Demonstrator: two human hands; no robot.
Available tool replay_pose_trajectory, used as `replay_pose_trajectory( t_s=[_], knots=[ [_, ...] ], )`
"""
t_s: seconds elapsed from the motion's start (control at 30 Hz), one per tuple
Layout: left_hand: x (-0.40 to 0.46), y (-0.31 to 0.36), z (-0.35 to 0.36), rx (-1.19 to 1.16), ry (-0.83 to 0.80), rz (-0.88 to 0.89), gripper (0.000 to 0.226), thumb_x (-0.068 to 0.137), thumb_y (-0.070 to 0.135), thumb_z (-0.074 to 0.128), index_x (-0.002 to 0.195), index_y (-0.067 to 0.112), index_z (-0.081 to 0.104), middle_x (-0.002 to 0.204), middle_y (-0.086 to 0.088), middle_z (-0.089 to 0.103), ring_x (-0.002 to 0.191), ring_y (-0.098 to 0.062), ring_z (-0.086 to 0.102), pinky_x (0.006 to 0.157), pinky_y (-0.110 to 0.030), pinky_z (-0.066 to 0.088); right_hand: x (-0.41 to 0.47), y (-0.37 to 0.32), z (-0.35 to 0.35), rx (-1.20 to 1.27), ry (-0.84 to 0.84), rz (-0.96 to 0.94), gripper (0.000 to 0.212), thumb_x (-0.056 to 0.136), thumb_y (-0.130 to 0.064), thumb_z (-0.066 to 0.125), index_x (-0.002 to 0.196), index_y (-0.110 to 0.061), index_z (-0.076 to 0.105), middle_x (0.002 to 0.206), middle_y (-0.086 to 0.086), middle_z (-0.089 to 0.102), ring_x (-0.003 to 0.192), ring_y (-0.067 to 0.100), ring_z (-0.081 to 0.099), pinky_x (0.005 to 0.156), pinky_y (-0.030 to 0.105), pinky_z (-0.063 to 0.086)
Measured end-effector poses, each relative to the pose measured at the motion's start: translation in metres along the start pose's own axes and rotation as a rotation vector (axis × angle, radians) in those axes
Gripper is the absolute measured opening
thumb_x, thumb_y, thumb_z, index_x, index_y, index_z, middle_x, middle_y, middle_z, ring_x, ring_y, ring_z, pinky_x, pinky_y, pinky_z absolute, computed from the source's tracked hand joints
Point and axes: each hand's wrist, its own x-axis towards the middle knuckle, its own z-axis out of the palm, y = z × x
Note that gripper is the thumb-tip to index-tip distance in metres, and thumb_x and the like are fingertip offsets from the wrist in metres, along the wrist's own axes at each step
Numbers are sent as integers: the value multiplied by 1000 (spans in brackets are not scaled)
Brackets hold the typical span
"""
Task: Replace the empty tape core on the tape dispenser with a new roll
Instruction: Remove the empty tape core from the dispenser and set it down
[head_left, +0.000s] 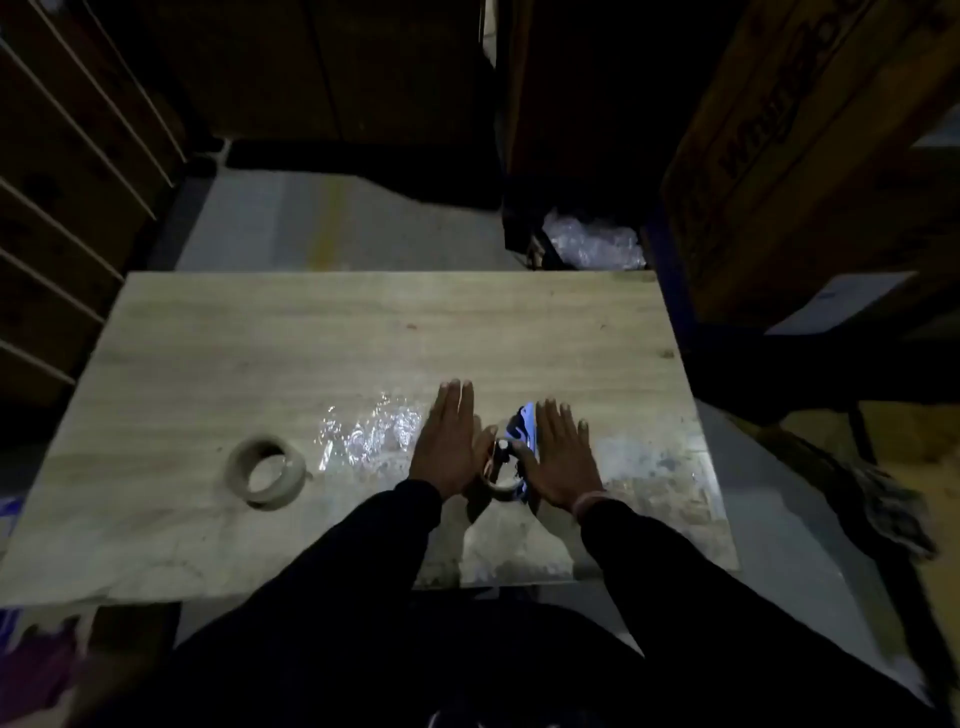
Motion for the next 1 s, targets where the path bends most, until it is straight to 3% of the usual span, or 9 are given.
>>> replay_pose_trajectory(
  t_s=[0.07, 0.13, 0.17, 0.27, 0.47, 0.6, 0.77, 0.9, 1.0],
  knots=[
    [-6, 7, 8, -35, -89, -78, 90, 98, 62, 19, 161, 0, 39, 161, -24, 46, 148, -40, 47, 112, -50, 48, -4, -1, 5, 39, 12, 24, 93, 105, -70, 18, 173, -8, 7, 183, 10, 8, 169, 37, 10, 136, 53, 14],
    [-14, 16, 12, -15, -147, -134, 79, 100, 62, 24, 142, 3, 56, 134, -21, 59, 121, -41, 62, 89, -46, 55, -5, 0, 10, 27, 31, 60, 71, 112, -47, 35, 168, -3, 26, 168, 19, 37, 151, 44, 39, 116, 53, 42],
    [-16, 20, 15, -8, -153, -139, 65, 104, 56, 33, 131, 4, 61, 125, -20, 59, 112, -42, 64, 83, -45, 54, -2, 2, 13, 19, 38, 62, 62, 113, -40, 38, 163, -3, 34, 155, 23, 46, 138, 45, 48, 104, 52, 48],
    [-17, 29, 19, -58, -193, -183, 40, 105, 36, 54, 125, 2, 60, 126, -20, 54, 104, -45, 66, 79, -45, 50, 2, -5, 9, 145, 6, 49, 48, 114, -30, 40, 154, -4, 46, 142, 26, 57, 125, 46, 60, 97, 48, 50],
    [-10, 34, 27, -123, -172, -270, 29, 105, 20, 53, 125, 0, 58, 129, -23, 52, 99, -49, 66, 77, -44, 47, 7, -13, 12, 273, -21, 155, 38, 113, -22, 43, 140, 5, 49, 130, 32, 68, 116, 50, 67, 80, 42, 44],
    [-7, 34, 18, -201, -119, -302, 30, 106, 24, 54, 125, 2, 62, 125, -21, 55, 101, -47, 67, 77, -39, 46, 9, -15, 9, 329, 17, 147, 37, 113, -28, 45, 137, -1, 52, 123, 26, 73, 111, 47, 70, 83, 43, 49],
    [-6, 33, -18, -298, -22, -230, 32, 102, 34, 56, 123, 13, 67, 114, -15, 62, 104, -36, 65, 76, -33, 43, -5, -24, -12, 480, 210, 6, 39, 115, -42, 40, 140, -17, 56, 126, 10, 68, 115, 31, 66, 91, 40, 51],
    [-16, 39, -61, -314, 82, -117, 40, 93, 42, 46, 119, 21, 67, 100, -1, 70, 95, -24, 66, 73, -33, 45, -29, -48, -51, 743, 256, -30, 33, 114, -40, 48, 139, -20, 49, 99, 16, 72, 76, 2, 67, 67, 18, 48],
    [-33, 49, -101, -392, 168, -69, 30, 96, 37, 54, 122, 28, 68, 103, 10, 73, 91, -14, 66, 77, -32, 52, -49, -70, -76, 896, 271, -39, 39, 112, -43, 50, 143, -20, 44, 95, 25, 70, 62, 0, 63, 59, 13, 47]
  ],
)
